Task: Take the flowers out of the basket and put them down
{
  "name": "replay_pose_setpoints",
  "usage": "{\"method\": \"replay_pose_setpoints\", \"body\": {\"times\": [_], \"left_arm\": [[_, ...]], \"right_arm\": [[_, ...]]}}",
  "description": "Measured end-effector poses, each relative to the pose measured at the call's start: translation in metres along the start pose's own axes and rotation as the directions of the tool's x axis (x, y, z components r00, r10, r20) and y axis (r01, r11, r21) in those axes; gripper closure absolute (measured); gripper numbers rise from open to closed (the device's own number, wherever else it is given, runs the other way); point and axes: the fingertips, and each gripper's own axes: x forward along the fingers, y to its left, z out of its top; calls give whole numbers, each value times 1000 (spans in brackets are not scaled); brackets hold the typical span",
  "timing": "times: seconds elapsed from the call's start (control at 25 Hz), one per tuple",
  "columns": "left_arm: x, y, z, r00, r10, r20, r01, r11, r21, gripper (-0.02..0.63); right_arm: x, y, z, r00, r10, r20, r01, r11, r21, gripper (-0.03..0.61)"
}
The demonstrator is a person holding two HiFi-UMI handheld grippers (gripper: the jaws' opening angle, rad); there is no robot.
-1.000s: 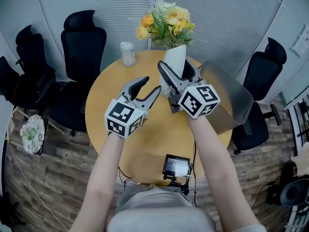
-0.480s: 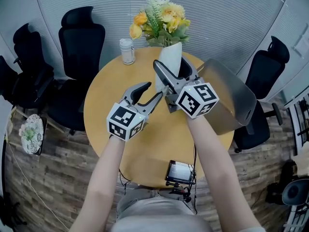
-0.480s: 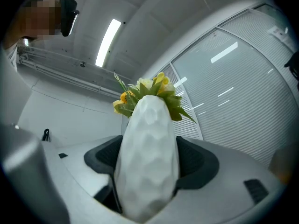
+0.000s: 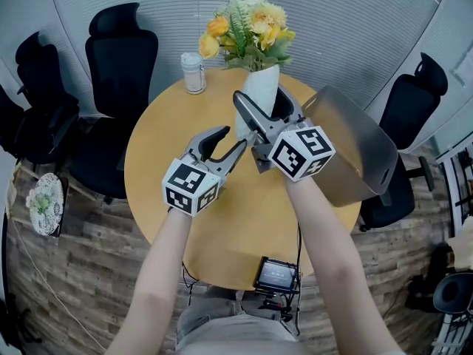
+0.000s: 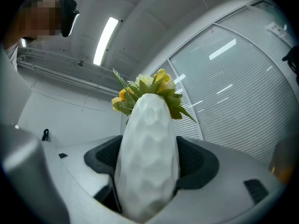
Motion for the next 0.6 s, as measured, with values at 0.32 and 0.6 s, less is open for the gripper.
{"method": "replay_pose_setpoints", "body": {"times": [0.32, 0.6], "left_arm": [[12, 20, -22, 999, 35, -11, -35, 999, -33, 442], [19, 37, -46, 998, 60, -34, -62, 997, -55, 480]], "right_arm": [[12, -13, -24, 999, 7, -37, -7, 1000, 1, 204], [24, -22, -52, 997, 3, -76, -3, 1000, 7, 204]]}}
